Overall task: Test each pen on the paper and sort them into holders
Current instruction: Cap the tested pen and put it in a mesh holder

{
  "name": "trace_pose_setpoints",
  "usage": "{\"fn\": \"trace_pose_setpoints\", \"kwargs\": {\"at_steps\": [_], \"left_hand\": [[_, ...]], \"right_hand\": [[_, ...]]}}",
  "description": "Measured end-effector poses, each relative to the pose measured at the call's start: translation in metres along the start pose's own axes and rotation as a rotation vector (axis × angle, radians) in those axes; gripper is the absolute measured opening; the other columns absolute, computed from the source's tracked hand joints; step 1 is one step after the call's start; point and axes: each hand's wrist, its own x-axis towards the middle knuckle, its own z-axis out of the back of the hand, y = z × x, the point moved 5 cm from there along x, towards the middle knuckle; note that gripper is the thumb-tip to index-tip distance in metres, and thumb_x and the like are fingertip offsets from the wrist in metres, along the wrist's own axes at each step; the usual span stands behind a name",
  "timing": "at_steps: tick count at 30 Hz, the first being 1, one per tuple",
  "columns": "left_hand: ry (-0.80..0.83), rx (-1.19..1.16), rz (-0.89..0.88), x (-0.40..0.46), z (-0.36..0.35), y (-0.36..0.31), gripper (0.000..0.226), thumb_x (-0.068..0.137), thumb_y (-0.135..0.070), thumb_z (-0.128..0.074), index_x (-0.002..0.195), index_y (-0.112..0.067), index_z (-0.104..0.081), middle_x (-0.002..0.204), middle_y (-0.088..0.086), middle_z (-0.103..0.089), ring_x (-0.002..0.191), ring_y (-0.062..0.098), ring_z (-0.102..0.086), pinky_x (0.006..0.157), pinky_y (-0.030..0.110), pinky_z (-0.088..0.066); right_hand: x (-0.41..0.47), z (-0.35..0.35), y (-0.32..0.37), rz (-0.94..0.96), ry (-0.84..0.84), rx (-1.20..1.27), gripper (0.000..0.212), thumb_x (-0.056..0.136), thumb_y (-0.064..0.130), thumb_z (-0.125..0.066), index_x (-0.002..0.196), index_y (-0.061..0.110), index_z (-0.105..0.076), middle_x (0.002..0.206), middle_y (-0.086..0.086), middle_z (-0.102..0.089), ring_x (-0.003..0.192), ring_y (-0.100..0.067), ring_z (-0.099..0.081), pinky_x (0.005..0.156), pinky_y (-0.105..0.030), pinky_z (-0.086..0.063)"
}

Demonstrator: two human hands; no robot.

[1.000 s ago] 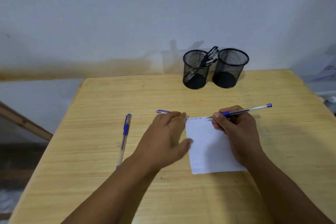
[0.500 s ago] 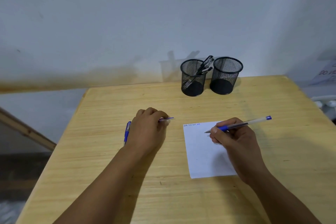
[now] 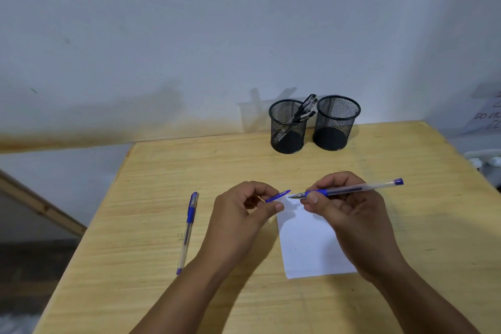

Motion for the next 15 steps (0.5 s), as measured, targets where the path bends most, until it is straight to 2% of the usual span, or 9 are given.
{"fn": "trace_pose_setpoints", "kwargs": {"at_steps": [2, 9, 13, 15], "left_hand": [[-0.001, -0.009, 0.005, 0.0, -0.002, -0.001, 0.017, 0.077, -0.014, -0.081, 0.082, -0.029, -0.075, 0.08, -0.007, -0.073, 0.077, 0.011, -0.066, 0.071, 0.014, -0.047], [0.045, 0.046, -0.046, -0.004, -0.012, -0.01, 0.017, 0.078, -0.015, -0.081, 0.083, -0.03, -0.075, 0.085, -0.011, -0.073, 0.086, 0.004, -0.067, 0.075, 0.012, -0.048], [0.056, 0.096, -0.128, -0.004, -0.018, -0.018, 0.019, 0.08, -0.014, -0.079, 0.082, -0.032, -0.074, 0.086, -0.016, -0.072, 0.087, 0.004, -0.067, 0.075, 0.011, -0.047], [0.069, 0.126, -0.174, -0.004, -0.02, -0.022, 0.02, 0.08, -0.013, -0.079, 0.081, -0.032, -0.074, 0.085, -0.017, -0.071, 0.087, 0.005, -0.066, 0.075, 0.011, -0.046]], "right_hand": [[0.001, 0.001, 0.0, 0.009, -0.004, -0.053, 0.014, 0.08, 0.004, -0.075, 0.081, 0.014, -0.066, 0.076, 0.002, -0.076, 0.071, -0.013, -0.074, 0.068, -0.025, -0.058], [-0.002, 0.004, -0.006, -0.01, -0.014, -0.172, 0.021, 0.074, 0.009, -0.081, 0.08, 0.023, -0.068, 0.079, 0.007, -0.077, 0.074, -0.012, -0.073, 0.072, -0.037, -0.059], [-0.004, 0.011, -0.006, 0.012, -0.03, -0.154, 0.02, 0.071, 0.007, -0.084, 0.074, 0.022, -0.071, 0.076, 0.01, -0.076, 0.069, -0.006, -0.071, 0.062, -0.019, -0.055], [-0.005, 0.015, -0.008, 0.028, -0.044, -0.141, 0.021, 0.069, 0.006, -0.084, 0.072, 0.023, -0.072, 0.076, 0.008, -0.076, 0.07, -0.007, -0.071, 0.061, -0.018, -0.055]]}}
